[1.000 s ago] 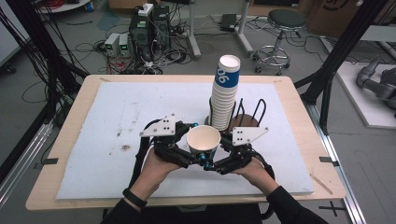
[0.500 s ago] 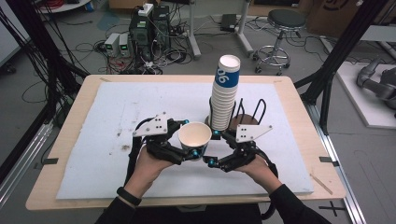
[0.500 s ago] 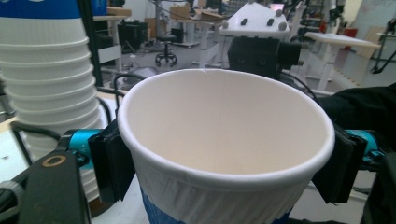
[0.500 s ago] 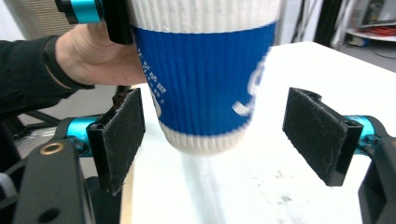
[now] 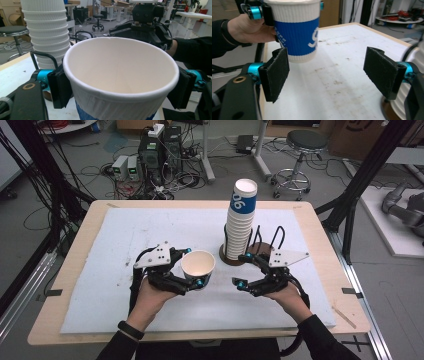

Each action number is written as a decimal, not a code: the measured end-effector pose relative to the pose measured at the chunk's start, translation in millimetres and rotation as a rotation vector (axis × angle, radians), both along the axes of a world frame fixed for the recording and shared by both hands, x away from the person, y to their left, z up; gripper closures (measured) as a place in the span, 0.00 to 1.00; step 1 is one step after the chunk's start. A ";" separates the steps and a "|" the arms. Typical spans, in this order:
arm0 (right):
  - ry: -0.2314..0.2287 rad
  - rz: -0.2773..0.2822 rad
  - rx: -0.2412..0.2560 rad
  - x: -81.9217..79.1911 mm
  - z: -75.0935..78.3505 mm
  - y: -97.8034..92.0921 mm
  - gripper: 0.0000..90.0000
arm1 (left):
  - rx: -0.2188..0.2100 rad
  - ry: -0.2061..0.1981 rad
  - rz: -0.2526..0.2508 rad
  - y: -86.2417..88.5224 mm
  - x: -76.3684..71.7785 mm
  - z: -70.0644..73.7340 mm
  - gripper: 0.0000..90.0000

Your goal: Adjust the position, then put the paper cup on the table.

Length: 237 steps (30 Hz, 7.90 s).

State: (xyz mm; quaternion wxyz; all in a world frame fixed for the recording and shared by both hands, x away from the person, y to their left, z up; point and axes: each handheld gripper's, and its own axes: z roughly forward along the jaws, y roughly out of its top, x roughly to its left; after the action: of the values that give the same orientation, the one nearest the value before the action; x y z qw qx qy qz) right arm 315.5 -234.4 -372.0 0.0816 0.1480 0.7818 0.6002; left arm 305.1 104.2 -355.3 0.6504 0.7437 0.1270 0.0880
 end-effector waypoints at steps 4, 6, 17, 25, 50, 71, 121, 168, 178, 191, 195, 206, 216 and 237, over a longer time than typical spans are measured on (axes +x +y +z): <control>0.002 -0.030 0.023 2.5 0.9 -7.9 0.23 | -0.003 0.013 0.022 6.9 3.5 -4.6 0.24; 0.003 -0.043 0.029 2.3 1.4 -10.6 0.23 | -0.002 0.015 0.030 9.7 3.7 -5.6 0.24; -0.036 -0.074 0.030 -1.8 5.8 -20.0 0.23 | -0.006 0.005 0.018 6.3 3.6 -2.0 0.24; -0.042 -0.098 0.026 -1.9 8.5 -25.0 0.23 | -0.012 0.001 0.014 5.9 3.2 0.4 0.24; -0.053 -0.157 0.000 -2.3 10.1 -40.5 0.23 | -0.021 -0.034 0.133 35.5 11.8 12.0 0.23; -0.049 -0.197 0.001 2.0 9.2 -43.1 0.23 | 0.010 -0.056 0.327 62.0 28.2 7.9 0.23; -0.050 -0.218 0.030 2.9 11.3 -46.4 0.23 | 0.040 0.055 0.737 101.3 105.0 -53.2 0.23; -0.060 -0.220 0.031 2.7 12.2 -44.0 0.23 | 0.184 0.127 0.790 101.2 104.9 -78.5 0.19; -0.048 -0.205 0.032 3.4 11.7 -42.7 0.23 | 0.206 0.142 0.794 96.5 103.2 -76.7 0.09; -0.039 -0.200 0.056 4.8 10.6 -44.2 0.19 | 0.225 0.173 0.821 100.7 93.5 -66.6 0.04; -0.034 -0.195 0.061 5.1 9.9 -43.8 0.19 | 0.235 0.185 0.838 104.0 89.8 -63.5 0.04; -0.027 -0.183 0.083 7.1 7.2 -45.9 0.17 | 0.242 0.134 0.821 115.0 58.5 -47.1 0.02; -0.023 -0.187 0.085 7.6 1.8 -51.5 0.17 | 0.189 0.045 0.576 71.3 23.3 -31.1 0.02; -0.029 -0.177 0.042 5.2 -2.2 -45.0 0.17 | 0.073 -0.031 0.295 18.4 -4.6 -21.1 0.02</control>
State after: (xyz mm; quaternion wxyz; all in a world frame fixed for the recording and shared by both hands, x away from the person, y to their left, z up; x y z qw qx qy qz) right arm 320.7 -279.4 -374.2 0.1426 0.2096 0.7515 0.6091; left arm 300.5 122.6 -376.4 0.6049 0.7386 0.2217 0.1986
